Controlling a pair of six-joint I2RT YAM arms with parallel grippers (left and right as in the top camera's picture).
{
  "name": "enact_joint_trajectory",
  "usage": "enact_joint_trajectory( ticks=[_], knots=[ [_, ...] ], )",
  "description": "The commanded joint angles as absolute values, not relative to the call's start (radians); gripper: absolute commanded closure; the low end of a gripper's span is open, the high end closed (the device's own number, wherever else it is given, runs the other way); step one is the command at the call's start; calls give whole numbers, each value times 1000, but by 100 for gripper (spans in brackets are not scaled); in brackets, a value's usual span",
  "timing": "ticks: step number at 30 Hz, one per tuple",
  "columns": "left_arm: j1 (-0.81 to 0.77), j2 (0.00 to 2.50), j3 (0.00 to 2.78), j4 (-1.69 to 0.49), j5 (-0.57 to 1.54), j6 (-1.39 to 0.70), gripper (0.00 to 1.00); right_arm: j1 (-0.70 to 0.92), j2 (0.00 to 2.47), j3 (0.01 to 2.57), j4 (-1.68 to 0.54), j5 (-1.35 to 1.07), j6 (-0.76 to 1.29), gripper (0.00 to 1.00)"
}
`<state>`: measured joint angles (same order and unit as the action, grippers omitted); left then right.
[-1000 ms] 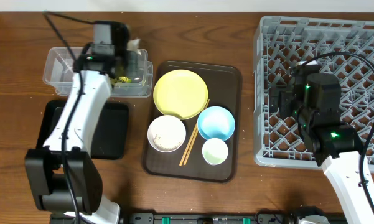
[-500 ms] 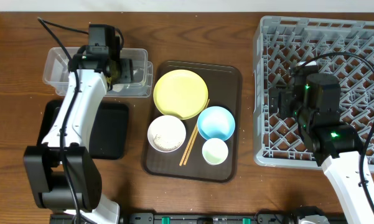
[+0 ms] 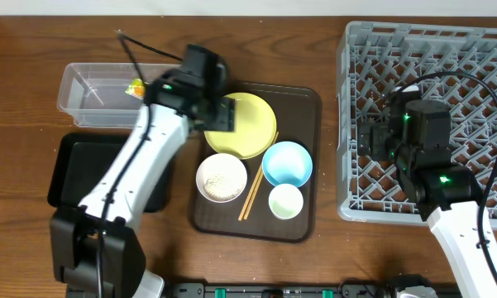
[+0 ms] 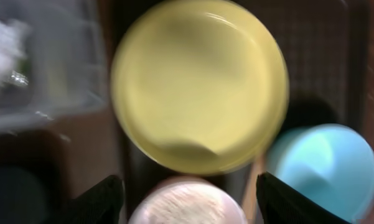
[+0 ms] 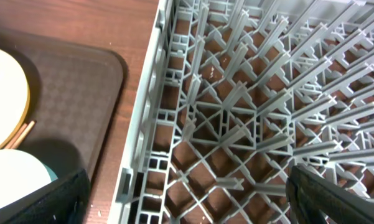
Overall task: Sort waste into correct bins and load items into the dishwasher rack
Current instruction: 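Grasp the rim of the white rice bowl with the left gripper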
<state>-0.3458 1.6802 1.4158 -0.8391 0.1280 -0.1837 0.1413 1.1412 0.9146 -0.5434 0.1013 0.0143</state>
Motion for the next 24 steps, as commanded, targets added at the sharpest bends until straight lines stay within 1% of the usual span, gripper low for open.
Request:
enact_joint_trajectory(
  ticks=[1,5,10,16,23,24],
  knots=[
    [-404,1688,1410,-872,146,-262,29,131,1141,933,-557,97,10,1],
    [-464,1711,1408,-913,141,-311,30,131,1141,933,-573,97,11,1],
    [-496,1740,1396,-968,142,-427,31,131,1141,933,-599,97,11,1],
    [-513,1758,1325,-941,142,-499,33,131,1141,933,-611,97,10,1],
    [-515,1800,1251,-863,143,-511,41,131,1141,933,-618,96,23,1],
    [-517,1805,1245,-848,143,-511,44,131,1141,933,-619,96,23,1]
  ],
)
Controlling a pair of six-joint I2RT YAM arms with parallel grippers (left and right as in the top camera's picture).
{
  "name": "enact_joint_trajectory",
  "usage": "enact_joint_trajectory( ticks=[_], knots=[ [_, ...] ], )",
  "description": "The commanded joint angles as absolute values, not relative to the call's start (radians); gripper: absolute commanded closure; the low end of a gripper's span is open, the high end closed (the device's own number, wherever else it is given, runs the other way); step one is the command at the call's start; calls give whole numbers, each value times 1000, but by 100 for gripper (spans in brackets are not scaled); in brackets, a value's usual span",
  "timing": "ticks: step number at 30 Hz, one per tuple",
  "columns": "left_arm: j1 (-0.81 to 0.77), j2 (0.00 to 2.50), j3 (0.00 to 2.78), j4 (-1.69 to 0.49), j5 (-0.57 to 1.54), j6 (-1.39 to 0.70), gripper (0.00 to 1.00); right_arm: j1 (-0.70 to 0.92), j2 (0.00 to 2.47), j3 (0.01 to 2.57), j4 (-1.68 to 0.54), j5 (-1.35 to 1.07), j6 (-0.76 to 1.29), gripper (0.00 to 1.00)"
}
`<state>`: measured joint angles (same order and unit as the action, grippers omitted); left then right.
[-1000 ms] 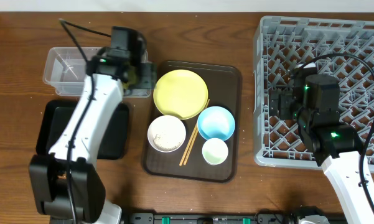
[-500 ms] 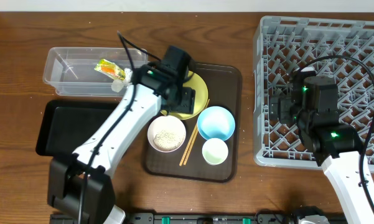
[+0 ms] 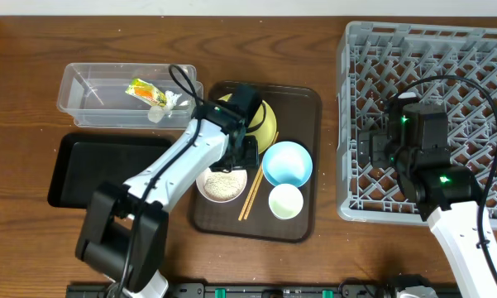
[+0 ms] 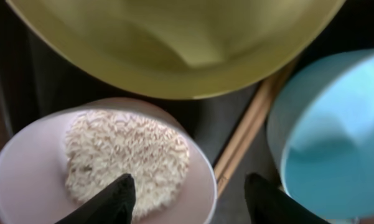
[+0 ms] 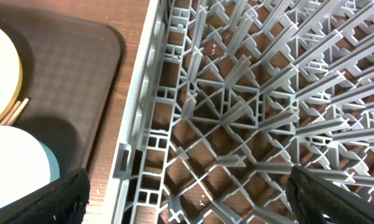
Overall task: Sort waste into correct bins and load items into the dishwasher rack
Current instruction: 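Grasp the rim of the white rice bowl with the left gripper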
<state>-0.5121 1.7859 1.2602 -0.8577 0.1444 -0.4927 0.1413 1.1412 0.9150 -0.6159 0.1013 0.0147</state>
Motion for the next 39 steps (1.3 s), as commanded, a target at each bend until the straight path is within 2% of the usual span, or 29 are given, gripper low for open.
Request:
enact_joint_trajectory(
  ticks=[1,9,18,22,27,39],
  knots=[
    [-521,1812,1237,-826,143,-511,45,131,1141,933,-620,97,26,1],
    [-551,1851,1198,-739,143,-540,48,131,1141,933,-619,97,25,1],
    [-587,1872,1198,-731,135,-545,76,131,1141,933,-620,97,25,1],
    [-590,1872,1198,-732,134,-545,81,131,1141,933,-621,97,25,1],
    [-591,1872,1198,-739,125,-545,94,131,1141,933,-621,97,25,1],
    [-585,1768,1237,-855,55,-528,94,131,1141,933,-621,97,25,1]
  ],
)
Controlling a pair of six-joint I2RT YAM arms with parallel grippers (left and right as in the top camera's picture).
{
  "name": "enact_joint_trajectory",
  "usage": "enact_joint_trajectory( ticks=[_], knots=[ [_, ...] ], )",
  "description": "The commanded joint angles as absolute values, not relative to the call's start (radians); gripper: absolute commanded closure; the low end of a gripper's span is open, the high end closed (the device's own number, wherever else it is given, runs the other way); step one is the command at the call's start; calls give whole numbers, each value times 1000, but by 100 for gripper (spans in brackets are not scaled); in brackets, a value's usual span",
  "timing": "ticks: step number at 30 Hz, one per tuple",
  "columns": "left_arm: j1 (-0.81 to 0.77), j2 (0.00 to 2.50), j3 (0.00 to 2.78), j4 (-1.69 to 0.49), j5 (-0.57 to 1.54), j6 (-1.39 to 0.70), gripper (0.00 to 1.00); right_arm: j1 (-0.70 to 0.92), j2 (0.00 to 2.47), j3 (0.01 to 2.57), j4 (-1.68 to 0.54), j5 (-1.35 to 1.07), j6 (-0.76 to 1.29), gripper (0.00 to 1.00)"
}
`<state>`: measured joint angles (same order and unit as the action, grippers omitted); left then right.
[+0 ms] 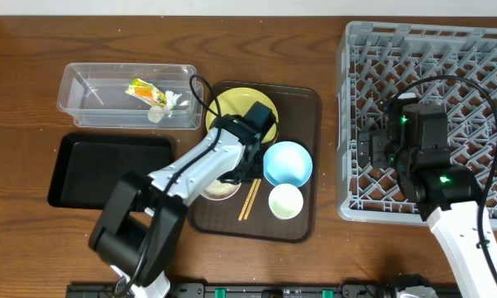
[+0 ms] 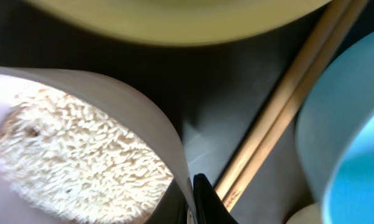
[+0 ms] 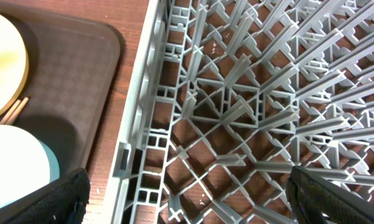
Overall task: Sort waste into correct bins and load items into the dishwasher rack
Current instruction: 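Grasp the rim of the white rice bowl with the left gripper, then lift the bowl over the black tray and tip the rice out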
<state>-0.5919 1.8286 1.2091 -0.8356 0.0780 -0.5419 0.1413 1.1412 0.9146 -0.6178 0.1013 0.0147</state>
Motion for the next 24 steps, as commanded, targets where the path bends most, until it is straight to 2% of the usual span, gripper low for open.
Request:
enact_joint_trajectory(
  ticks=[1,8,13,24],
  knots=[
    [-580,1743,1237,-860,55,-528,94,131,1141,933,-621,97,25,1],
    [-465,1554,1237,-899,60,-456,94,131,1141,933,-621,97,25,1],
    [-305,1476,1237,-927,91,-395,94,131,1141,933,-621,97,25,1],
    [144,1492,1167,-925,628,-96,94,131,1141,933,-621,97,25,1]
  ],
)
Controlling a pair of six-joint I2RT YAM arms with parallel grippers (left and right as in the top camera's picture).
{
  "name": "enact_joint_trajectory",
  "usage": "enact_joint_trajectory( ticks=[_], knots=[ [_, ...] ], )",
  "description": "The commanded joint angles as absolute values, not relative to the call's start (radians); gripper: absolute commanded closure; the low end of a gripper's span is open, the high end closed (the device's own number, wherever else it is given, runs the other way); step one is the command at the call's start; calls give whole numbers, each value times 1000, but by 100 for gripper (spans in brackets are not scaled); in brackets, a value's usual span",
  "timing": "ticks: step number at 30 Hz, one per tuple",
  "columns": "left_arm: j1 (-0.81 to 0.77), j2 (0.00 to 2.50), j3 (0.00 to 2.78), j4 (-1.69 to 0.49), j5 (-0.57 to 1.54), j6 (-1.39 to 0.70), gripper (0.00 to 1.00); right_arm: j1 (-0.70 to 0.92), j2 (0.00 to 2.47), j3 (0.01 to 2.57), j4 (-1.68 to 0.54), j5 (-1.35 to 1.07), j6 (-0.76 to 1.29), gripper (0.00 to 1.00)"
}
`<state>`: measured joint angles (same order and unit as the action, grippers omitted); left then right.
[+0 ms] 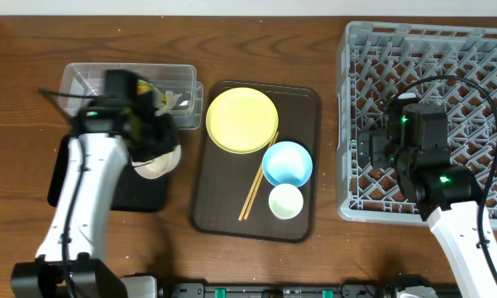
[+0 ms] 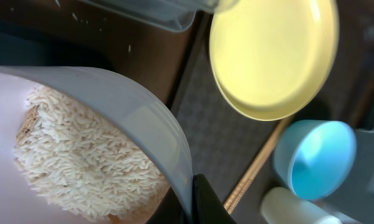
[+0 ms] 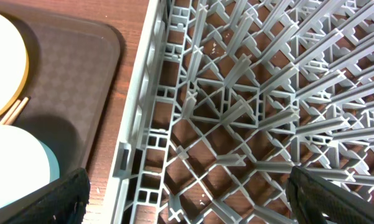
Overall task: Sort waste into correct bins and load items into the dishwasher rack
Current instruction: 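Lift the bowl over the black tray and tip the rice out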
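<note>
My left gripper [image 1: 149, 139] is shut on the rim of a white bowl of rice [image 1: 160, 163], holding it over the right end of the black tray [image 1: 87, 178]. In the left wrist view the dark fingers [image 2: 202, 200] pinch the rim of the rice bowl [image 2: 81, 143]. On the brown serving tray [image 1: 302, 103] lie a yellow plate [image 1: 242, 120], a blue bowl [image 1: 287, 163], a small pale cup [image 1: 285, 201] and chopsticks [image 1: 258, 175]. My right gripper [image 3: 187, 208] hangs open over the left edge of the grey dishwasher rack [image 1: 430, 116], holding nothing.
A clear plastic bin [image 1: 95, 95] with a wrapper inside stands behind the black tray, partly hidden by my left arm. The rack's upright tines [image 3: 255, 106] fill the right wrist view. Bare wooden table [image 1: 331, 165] separates the serving tray from the rack.
The rice bowl has left the brown tray: my left gripper, still shut on its rim, now holds it to the left over the black tray. The right arm has not moved.
My left gripper first hovered open above the yellow plate. Then it stood open over the rice bowl's right rim, then shut on that rim on the serving tray. Now the bowl hangs over the black tray. The right gripper stayed open over the rack throughout.
</note>
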<state>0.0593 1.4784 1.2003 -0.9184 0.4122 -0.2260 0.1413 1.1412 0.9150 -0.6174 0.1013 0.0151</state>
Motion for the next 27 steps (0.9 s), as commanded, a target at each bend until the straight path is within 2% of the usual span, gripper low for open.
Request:
enact_joint_trajectory(
  ticks=[1,13,21,27],
  knots=[
    [183,1497,1155,-922,667,-78,94,131,1141,933,-622,97,25,1],
    [555,1634,1026,-870,1168,56,94,131,1141,933,-621,98,17,1],
    [665,1759,1026,-870,1392,51,94,131,1141,933,-621,98,17,1],
    [699,1797,1026,-869,1433,51,94,131,1141,933,-622,97,17,1]
  ],
)
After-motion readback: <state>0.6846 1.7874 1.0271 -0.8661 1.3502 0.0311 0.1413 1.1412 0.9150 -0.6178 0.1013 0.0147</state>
